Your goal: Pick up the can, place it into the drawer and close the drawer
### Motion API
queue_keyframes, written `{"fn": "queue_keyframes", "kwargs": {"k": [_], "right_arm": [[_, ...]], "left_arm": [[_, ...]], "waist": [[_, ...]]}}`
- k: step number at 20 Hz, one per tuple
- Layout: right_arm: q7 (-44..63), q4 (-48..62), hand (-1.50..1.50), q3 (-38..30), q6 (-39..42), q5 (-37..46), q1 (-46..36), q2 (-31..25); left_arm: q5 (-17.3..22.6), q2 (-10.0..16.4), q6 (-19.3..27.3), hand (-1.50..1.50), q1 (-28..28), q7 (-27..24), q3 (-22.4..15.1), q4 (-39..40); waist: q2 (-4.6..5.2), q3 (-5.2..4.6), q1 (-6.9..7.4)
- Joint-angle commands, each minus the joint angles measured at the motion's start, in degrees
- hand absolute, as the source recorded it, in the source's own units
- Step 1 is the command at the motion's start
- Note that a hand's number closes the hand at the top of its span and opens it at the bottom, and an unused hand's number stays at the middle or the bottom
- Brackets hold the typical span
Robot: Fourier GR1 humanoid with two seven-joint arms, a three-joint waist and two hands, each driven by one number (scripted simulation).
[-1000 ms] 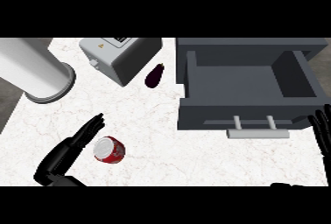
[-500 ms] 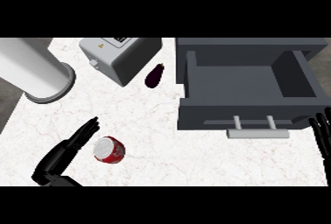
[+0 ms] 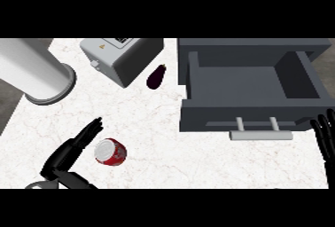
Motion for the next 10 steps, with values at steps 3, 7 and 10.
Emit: {"fn": "queue_keyframes", "kwargs": {"k": [3, 7, 10], "right_arm": [[5.49, -3.51, -1.5, -1.45, -0.87, -2.57, -1.93, -0.95], [5.68, -6.52, -1.5, -2.81, 2.03, -4.16, 1.96, -2.11], [2.34, -2.71, -1.5, -0.07, 0.15, 0.42, -0.27, 0.43]], "left_arm": [[-1.75, -1.73, 1.76, -1.5, -0.59, -3.12, -1.03, 4.0], [-3.67, -0.18, 2.61, -1.5, -5.51, -7.83, -0.59, 11.89], [-3.83, 0.29, 2.36, -1.5, -2.71, -8.95, -1.1, 11.08]], "waist": [[-0.02, -0.02, 0.06], [-0.01, -0.03, -0.18], [-0.01, -0.01, 0.08]]}}
